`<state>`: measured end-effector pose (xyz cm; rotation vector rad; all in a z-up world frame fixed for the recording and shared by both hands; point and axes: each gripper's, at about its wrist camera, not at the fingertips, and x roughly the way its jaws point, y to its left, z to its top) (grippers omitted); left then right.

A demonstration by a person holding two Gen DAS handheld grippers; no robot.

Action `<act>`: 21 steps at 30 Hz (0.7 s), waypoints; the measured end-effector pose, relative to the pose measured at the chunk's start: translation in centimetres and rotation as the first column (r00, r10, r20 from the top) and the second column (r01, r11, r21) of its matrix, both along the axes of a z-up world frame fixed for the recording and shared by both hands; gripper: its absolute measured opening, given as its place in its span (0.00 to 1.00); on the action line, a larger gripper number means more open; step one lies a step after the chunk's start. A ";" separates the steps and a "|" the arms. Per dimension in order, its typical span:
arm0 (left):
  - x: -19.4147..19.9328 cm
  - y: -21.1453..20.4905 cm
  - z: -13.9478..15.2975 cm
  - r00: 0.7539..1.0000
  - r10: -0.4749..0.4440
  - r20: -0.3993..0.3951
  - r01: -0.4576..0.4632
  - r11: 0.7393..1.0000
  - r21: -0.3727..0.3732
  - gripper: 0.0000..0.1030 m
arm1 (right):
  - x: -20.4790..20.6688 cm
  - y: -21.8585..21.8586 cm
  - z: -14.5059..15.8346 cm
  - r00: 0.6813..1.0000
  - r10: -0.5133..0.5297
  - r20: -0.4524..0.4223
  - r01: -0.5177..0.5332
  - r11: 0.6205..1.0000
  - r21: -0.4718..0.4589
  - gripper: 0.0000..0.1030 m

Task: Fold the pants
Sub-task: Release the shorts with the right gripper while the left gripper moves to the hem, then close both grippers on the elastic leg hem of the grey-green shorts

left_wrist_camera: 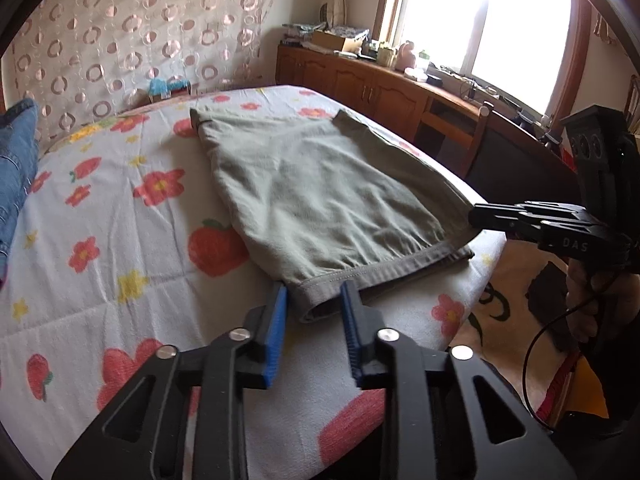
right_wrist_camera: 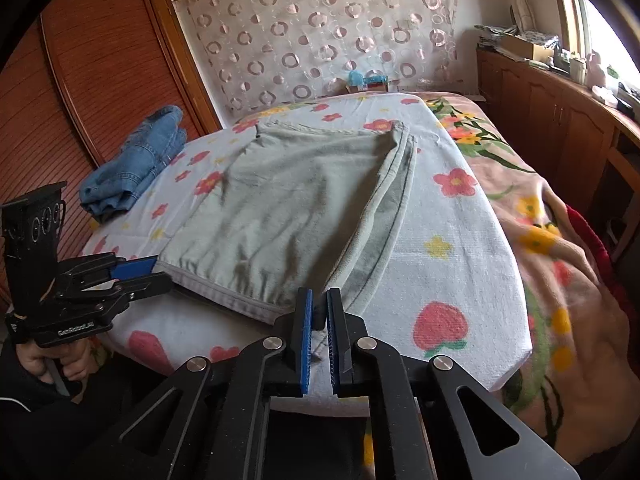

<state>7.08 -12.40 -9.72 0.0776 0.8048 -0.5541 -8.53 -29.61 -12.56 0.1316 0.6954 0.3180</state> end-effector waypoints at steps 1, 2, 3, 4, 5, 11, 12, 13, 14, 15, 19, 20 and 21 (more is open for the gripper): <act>0.0 0.1 0.2 1.000 -0.001 0.004 0.001 1.000 -0.004 0.22 | -0.2 0.1 0.0 1.000 0.003 -0.002 -0.003 1.000 0.001 0.06; -0.1 0.3 0.3 1.000 0.001 0.007 0.000 1.000 -0.008 0.22 | -0.3 0.1 0.1 1.000 0.010 -0.007 -0.010 1.000 0.010 0.06; -0.1 0.4 0.3 1.000 0.003 0.007 -0.003 1.000 -0.008 0.21 | -0.5 0.1 0.0 1.000 0.015 -0.011 -0.015 1.000 0.020 0.06; -0.1 0.5 0.4 1.000 0.005 0.007 -0.005 1.000 -0.009 0.21 | -0.6 0.2 0.0 1.000 0.018 -0.014 -0.017 1.000 0.023 0.06; -0.1 0.6 0.3 1.000 0.006 0.005 -0.006 1.000 -0.010 0.21 | -0.7 0.3 -0.1 1.000 0.017 -0.018 -0.017 1.000 0.020 0.06; 0.0 0.6 -0.3 1.000 0.014 -0.018 -0.014 1.000 -0.001 0.21 | -0.4 0.6 -1.1 0.999 -0.024 -0.038 0.022 0.999 -0.040 0.06; 0.1 0.6 -0.4 1.000 0.019 -0.021 -0.019 1.000 0.003 0.21 | -0.4 0.6 -1.1 0.999 -0.032 -0.037 0.031 0.998 -0.045 0.06; 0.1 0.6 -0.4 1.000 0.020 -0.023 -0.020 1.000 0.004 0.21 | -0.4 0.5 -1.2 0.999 -0.039 -0.036 0.038 0.998 -0.045 0.06; 0.1 0.6 -0.4 0.999 0.021 -0.024 -0.021 1.000 0.001 0.22 | -0.4 0.5 -1.1 0.999 -0.042 -0.036 0.040 0.998 -0.044 0.06; 0.1 0.6 -0.3 0.999 0.025 -0.023 -0.025 1.000 0.002 0.24 | -0.3 0.6 -1.1 0.998 -0.045 -0.038 0.043 0.998 -0.048 0.12; 0.1 0.7 -0.2 0.999 0.033 -0.016 -0.033 0.999 0.002 0.24 | 0.1 1.0 -1.5 0.996 -0.070 -0.051 0.067 0.995 -0.068 0.34; 0.1 0.7 -0.3 0.999 0.033 -0.016 -0.033 0.999 0.003 0.24 | 0.3 1.3 -1.5 0.995 -0.074 -0.059 0.070 0.995 -0.068 0.36; 0.1 0.7 -0.4 0.999 0.033 -0.018 -0.033 0.999 0.003 0.24 | 0.4 1.2 -1.5 0.995 -0.073 -0.064 0.069 0.996 -0.062 0.36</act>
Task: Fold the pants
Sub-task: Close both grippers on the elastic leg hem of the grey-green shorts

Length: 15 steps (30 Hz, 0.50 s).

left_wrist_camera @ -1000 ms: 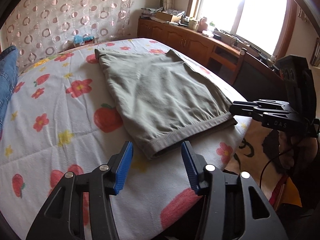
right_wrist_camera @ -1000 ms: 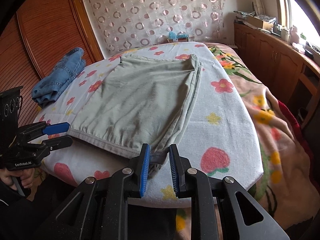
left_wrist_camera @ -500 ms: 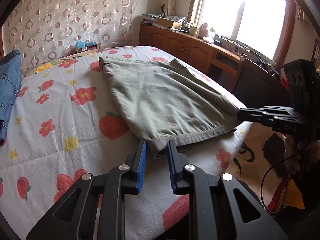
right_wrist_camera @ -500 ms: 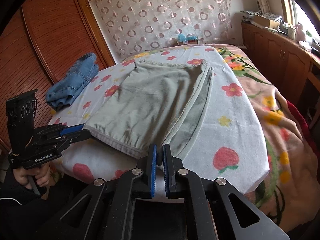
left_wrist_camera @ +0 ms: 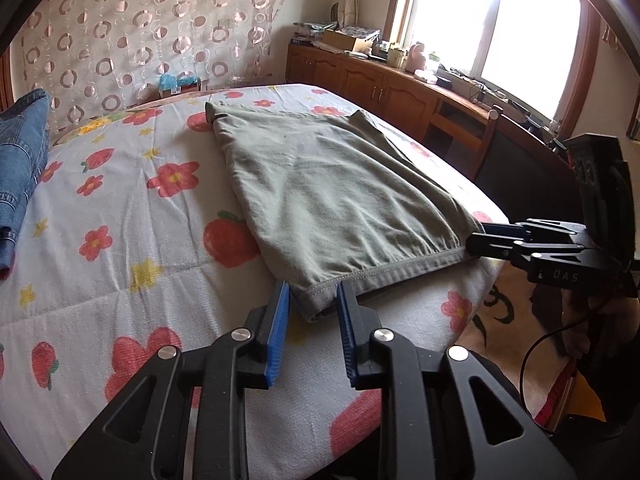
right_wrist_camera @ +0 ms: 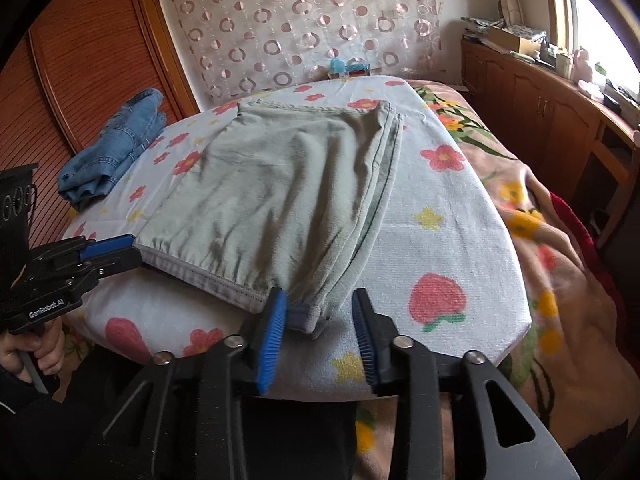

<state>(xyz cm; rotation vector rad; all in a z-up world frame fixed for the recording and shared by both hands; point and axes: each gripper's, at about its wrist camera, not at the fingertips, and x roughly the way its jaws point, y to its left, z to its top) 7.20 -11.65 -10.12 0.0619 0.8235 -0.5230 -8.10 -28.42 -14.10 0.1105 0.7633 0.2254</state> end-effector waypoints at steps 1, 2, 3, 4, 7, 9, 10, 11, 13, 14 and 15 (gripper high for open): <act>0.0 0.0 0.0 1.000 0.001 -0.002 -0.001 1.000 -0.001 0.24 | 0.0 0.1 0.0 1.000 0.002 0.003 -0.002 1.000 0.008 0.36; 0.0 0.0 0.0 1.000 0.000 -0.004 0.000 1.000 -0.004 0.24 | 0.0 0.0 -0.1 1.000 0.002 0.006 -0.002 1.000 0.010 0.36; 0.0 0.1 -0.1 1.000 0.000 -0.005 0.000 1.000 -0.004 0.24 | 0.1 0.0 0.0 1.000 0.001 0.007 -0.001 1.000 0.008 0.36; 0.0 0.1 -0.1 1.000 0.001 -0.008 -0.001 1.000 -0.005 0.24 | 0.2 0.1 0.0 1.000 0.001 0.009 -0.001 1.000 0.005 0.36; 0.1 0.0 -0.4 1.000 0.001 -0.015 -0.001 1.000 -0.003 0.24 | 0.4 0.5 -0.1 1.000 0.002 0.012 -0.002 1.000 -0.009 0.36; 0.1 0.0 -0.6 1.000 0.003 -0.022 -0.003 1.000 -0.001 0.24 | 0.5 0.8 -0.1 1.000 0.010 0.009 -0.010 0.999 -0.033 0.36; 0.1 0.0 -0.6 1.000 0.004 -0.024 -0.004 1.000 0.000 0.24 | 0.5 1.2 0.0 1.000 0.023 0.009 -0.023 0.999 -0.047 0.36; 0.1 0.1 -0.7 1.000 0.005 -0.025 -0.005 1.000 -0.002 0.24 | 0.6 1.3 -0.1 0.999 0.031 0.010 -0.030 0.998 -0.054 0.35; 0.1 0.1 -0.6 1.000 0.006 -0.022 -0.006 1.000 -0.005 0.24 | 0.6 1.3 -0.2 0.999 0.043 0.011 -0.042 0.998 -0.050 0.31; 0.1 0.1 -0.4 1.000 0.006 -0.017 -0.006 1.000 -0.008 0.24 | 0.6 1.2 -0.2 0.999 0.048 0.012 -0.047 0.998 -0.048 0.30; 0.1 0.1 -0.2 1.000 0.008 -0.012 -0.008 1.000 -0.008 0.24 | 0.5 1.1 -0.3 0.999 0.052 0.012 -0.051 0.998 -0.044 0.27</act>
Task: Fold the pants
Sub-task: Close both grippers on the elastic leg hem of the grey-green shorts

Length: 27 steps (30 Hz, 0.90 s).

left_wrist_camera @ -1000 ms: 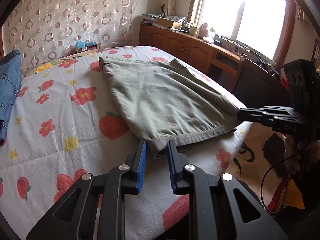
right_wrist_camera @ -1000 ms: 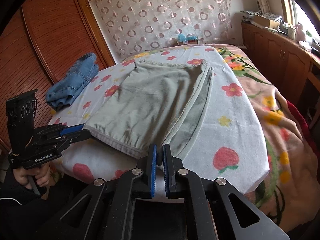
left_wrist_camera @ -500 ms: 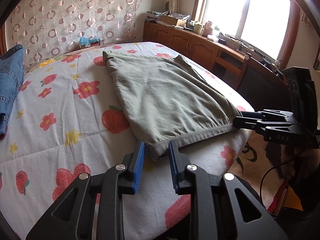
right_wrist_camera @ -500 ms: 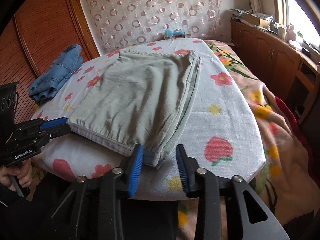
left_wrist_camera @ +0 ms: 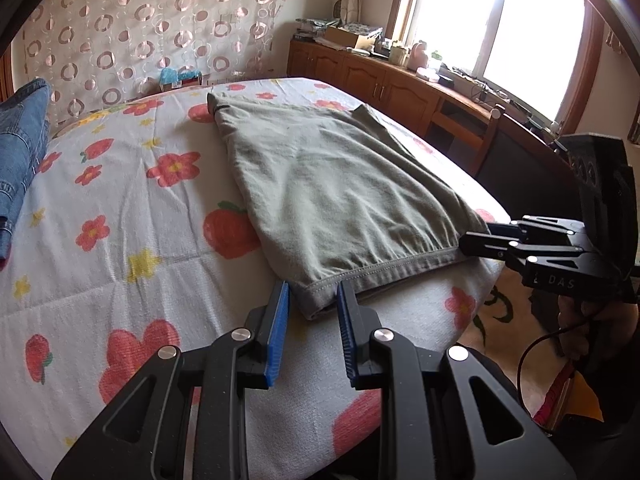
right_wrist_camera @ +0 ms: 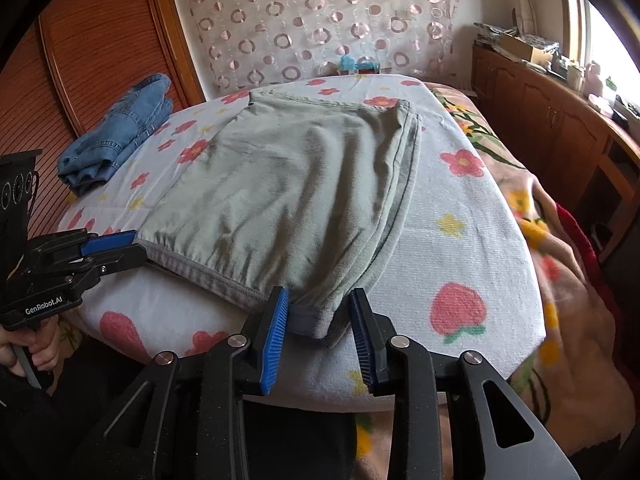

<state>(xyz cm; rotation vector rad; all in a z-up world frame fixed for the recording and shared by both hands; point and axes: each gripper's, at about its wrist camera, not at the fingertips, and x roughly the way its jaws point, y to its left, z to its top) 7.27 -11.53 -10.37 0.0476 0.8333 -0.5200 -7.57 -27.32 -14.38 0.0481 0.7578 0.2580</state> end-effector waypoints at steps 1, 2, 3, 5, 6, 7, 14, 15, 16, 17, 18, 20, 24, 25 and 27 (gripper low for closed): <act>0.0 0.0 0.1 1.000 0.001 0.003 -0.001 1.000 0.000 0.24 | -0.1 0.0 -0.1 1.000 0.006 0.001 -0.006 1.000 0.006 0.25; 0.0 0.0 0.4 1.000 0.005 0.009 -0.005 1.000 -0.002 0.24 | -0.1 0.0 -0.1 1.000 0.006 0.004 -0.006 1.000 0.006 0.25; 0.0 0.1 0.5 1.000 0.009 0.014 -0.009 1.000 -0.003 0.24 | 0.0 0.1 -0.1 1.000 0.005 0.006 -0.005 1.000 0.006 0.25; -0.1 0.1 1.0 0.999 0.023 0.028 -0.023 1.000 -0.004 0.30 | -0.1 0.0 -0.2 1.000 0.007 0.010 -0.007 1.000 0.007 0.25; 0.0 0.1 1.2 0.999 0.019 0.032 -0.019 1.000 -0.010 0.42 | -0.1 0.0 -0.2 1.000 0.008 0.011 -0.008 1.000 0.008 0.25; 0.1 0.0 1.4 0.999 0.014 0.034 -0.013 1.000 -0.020 0.54 | -0.1 0.0 -0.2 1.000 0.009 0.012 -0.009 1.000 0.008 0.25; 0.9 -0.6 1.7 0.998 0.020 0.061 -0.020 1.000 -0.007 0.59 | -0.2 0.1 -0.2 1.000 0.009 0.018 -0.009 1.000 0.003 0.25; 1.1 -0.6 1.6 0.998 0.022 0.057 -0.022 1.000 -0.008 0.59 | -0.2 0.1 -0.2 1.000 0.009 0.018 -0.009 1.000 0.004 0.25; 1.2 -0.6 1.4 0.998 0.024 0.054 -0.023 1.000 -0.007 0.59 | -0.2 0.0 -0.3 1.000 0.010 0.019 -0.010 1.000 0.006 0.25; 1.3 -0.6 1.1 0.998 0.026 0.049 -0.026 1.000 -0.001 0.59 | -0.2 0.0 -0.3 1.000 0.011 0.019 -0.011 1.000 0.006 0.25; 1.4 -0.5 0.8 0.999 0.026 0.040 -0.026 1.000 0.003 0.57 | -0.3 0.0 -0.3 1.000 0.011 0.020 -0.011 1.000 0.006 0.25; 1.6 -0.4 0.1 1.000 0.024 0.006 -0.024 1.000 0.002 0.49 | -0.3 0.0 -0.3 1.000 0.011 0.023 -0.012 1.000 0.003 0.25; 1.7 -0.1 -0.6 0.999 0.025 -0.030 -0.025 1.000 -0.013 0.42 | -0.3 0.0 -0.3 1.000 0.013 0.023 -0.013 1.000 0.006 0.25; 1.7 -0.2 -0.7 0.999 0.025 -0.034 -0.025 1.000 -0.014 0.42 | -0.3 0.0 -0.3 1.000 0.013 0.023 -0.013 1.000 0.008 0.25; 1.6 -0.2 -0.8 0.999 0.025 -0.034 -0.025 1.000 -0.017 0.42 | -0.3 0.0 -0.3 1.000 0.011 0.022 -0.011 1.000 0.011 0.25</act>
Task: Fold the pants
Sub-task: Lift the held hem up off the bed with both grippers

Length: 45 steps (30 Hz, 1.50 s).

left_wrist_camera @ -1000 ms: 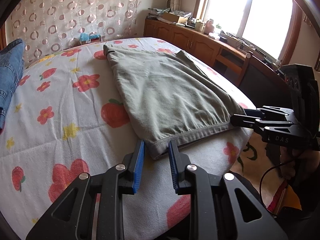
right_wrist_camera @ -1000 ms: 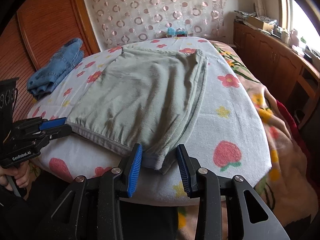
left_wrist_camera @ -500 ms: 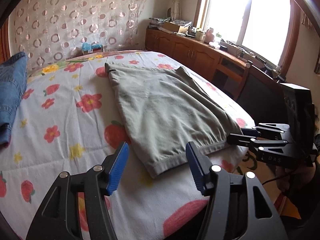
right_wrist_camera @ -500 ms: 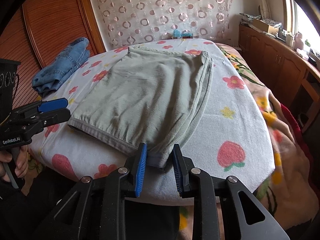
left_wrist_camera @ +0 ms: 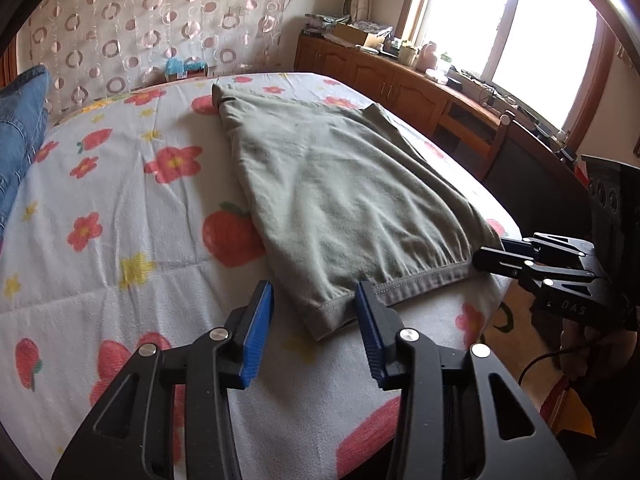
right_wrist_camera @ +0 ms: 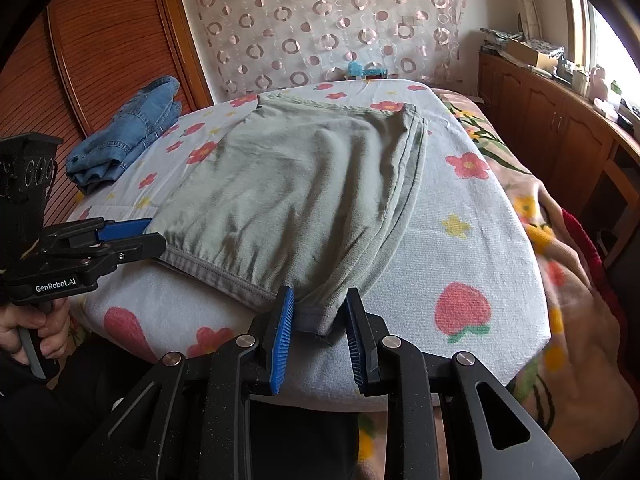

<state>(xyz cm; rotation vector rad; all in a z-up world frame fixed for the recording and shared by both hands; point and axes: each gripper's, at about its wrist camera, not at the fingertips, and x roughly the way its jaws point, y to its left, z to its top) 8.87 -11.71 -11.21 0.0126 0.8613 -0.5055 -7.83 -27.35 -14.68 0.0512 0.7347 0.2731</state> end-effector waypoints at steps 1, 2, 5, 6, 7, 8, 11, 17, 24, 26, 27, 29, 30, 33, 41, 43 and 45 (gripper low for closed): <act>0.0 0.0 0.0 1.000 0.000 0.003 0.000 1.000 0.000 0.42 | 0.0 0.0 0.0 1.000 -0.001 0.000 0.001 1.000 0.000 0.25; 0.0 0.0 0.0 1.000 0.000 0.003 0.000 1.000 -0.001 0.42 | 0.0 0.0 0.0 1.000 -0.001 -0.001 0.001 1.000 0.000 0.25; -0.1 0.0 -0.2 1.000 0.003 0.001 -0.003 1.000 -0.016 0.42 | 0.0 0.0 0.0 1.000 -0.002 -0.002 0.002 1.000 0.003 0.25; 0.0 0.0 -0.1 1.000 0.001 -0.001 -0.001 1.000 -0.023 0.38 | 0.0 0.0 0.0 1.000 0.000 -0.002 0.000 1.000 0.001 0.25; 0.0 -0.1 -0.1 1.000 -0.006 -0.006 0.006 0.999 -0.033 0.28 | 0.1 0.0 0.0 1.000 0.003 -0.003 -0.003 1.000 0.002 0.25; 0.1 -0.1 -0.2 1.000 -0.020 -0.024 0.018 0.998 -0.057 0.24 | 0.1 -0.1 0.0 1.000 0.006 -0.003 -0.006 1.000 0.002 0.25; 0.1 -0.4 0.2 1.000 -0.024 -0.015 0.023 0.998 -0.052 0.14 | 0.2 -0.1 0.0 1.000 0.023 -0.008 -0.023 1.000 0.013 0.18; -0.3 -0.5 2.8 0.998 -0.040 0.050 0.044 0.996 -0.072 0.10 | 0.3 0.1 0.7 0.999 0.040 0.022 -0.041 0.998 0.042 0.12; 0.5 -0.4 7.5 0.985 -0.050 0.165 0.064 0.995 -0.080 0.10 | 0.6 -0.4 4.8 0.990 0.039 0.133 -0.049 0.996 0.068 0.12; 0.7 -0.2 8.9 0.980 -0.046 0.193 0.064 0.994 -0.087 0.10 | 0.7 -0.3 5.9 0.986 0.042 0.163 -0.054 0.996 0.068 0.12; 0.8 0.0 9.6 0.977 -0.041 0.209 0.061 0.994 -0.092 0.10 | 0.6 -0.2 6.6 0.983 0.045 0.181 -0.058 0.996 0.065 0.12; 0.9 0.4 11.0 0.971 -0.032 0.235 0.058 0.993 -0.106 0.10 | 0.6 0.0 7.9 0.975 0.050 0.215 -0.065 0.996 0.063 0.12; 1.0 0.6 11.7 0.968 -0.026 0.249 0.055 0.992 -0.110 0.09 | 0.6 0.1 8.8 0.971 0.053 0.235 -0.070 0.996 0.064 0.12; 0.8 1.2 14.3 0.954 -0.016 0.298 0.054 0.991 -0.119 0.09 | 0.0 0.1 11.1 0.955 0.062 0.290 -0.083 0.995 0.060 0.12; -1.0 3.1 20.7 0.912 0.012 0.409 0.043 0.991 -0.124 0.09 | -2.2 1.1 17.1 0.894 0.123 0.430 -0.152 0.988 0.034 0.12; -1.0 3.5 21.3 0.904 0.021 0.427 0.034 0.992 -0.121 0.09 | -2.3 1.7 18.3 0.881 0.141 0.452 -0.173 0.985 0.029 0.12; -0.5 4.1 21.4 0.900 0.034 0.434 0.019 0.993 -0.116 0.09 | -2.0 2.2 18.5 0.872 0.153 0.464 -0.184 0.983 0.021 0.12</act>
